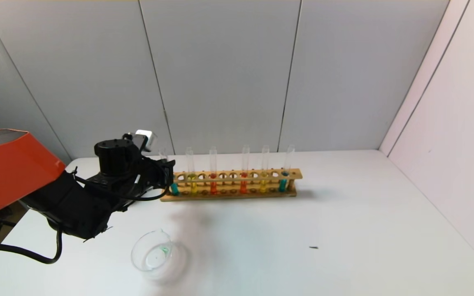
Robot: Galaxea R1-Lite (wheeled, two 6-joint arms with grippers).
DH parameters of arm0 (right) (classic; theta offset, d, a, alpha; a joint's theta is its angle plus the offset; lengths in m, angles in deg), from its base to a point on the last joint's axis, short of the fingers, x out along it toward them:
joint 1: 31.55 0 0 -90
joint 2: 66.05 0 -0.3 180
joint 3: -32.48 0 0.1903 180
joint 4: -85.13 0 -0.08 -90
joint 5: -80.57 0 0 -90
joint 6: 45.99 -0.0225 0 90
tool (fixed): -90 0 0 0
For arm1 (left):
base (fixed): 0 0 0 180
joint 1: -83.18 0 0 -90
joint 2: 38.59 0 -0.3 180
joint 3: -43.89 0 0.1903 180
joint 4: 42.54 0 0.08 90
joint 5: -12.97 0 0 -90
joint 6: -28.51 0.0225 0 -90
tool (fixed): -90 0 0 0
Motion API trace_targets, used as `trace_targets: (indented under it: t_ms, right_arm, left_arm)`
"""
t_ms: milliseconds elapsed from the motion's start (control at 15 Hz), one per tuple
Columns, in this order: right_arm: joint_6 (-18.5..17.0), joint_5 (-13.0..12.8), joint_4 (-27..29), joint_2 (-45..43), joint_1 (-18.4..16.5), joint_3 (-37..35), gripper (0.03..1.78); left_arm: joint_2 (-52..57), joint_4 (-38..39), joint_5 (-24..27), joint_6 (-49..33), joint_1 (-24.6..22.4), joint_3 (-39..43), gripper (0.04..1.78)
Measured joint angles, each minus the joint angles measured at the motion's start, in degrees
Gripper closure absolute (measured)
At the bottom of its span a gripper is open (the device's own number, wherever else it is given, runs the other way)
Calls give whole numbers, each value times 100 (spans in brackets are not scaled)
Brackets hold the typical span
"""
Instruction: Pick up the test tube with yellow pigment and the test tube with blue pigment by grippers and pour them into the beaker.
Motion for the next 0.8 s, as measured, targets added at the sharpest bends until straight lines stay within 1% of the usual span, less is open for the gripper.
trace_targets:
  t_ms: [533, 800]
  right_arm:
    - [2, 0, 0, 0, 0, 0, 11]
    - [0, 0, 0, 0, 0, 0, 11]
  left_arm:
    - [417, -98, -63, -7, -4, 60, 150]
    - [773, -529, -74, -5, -4, 2, 150]
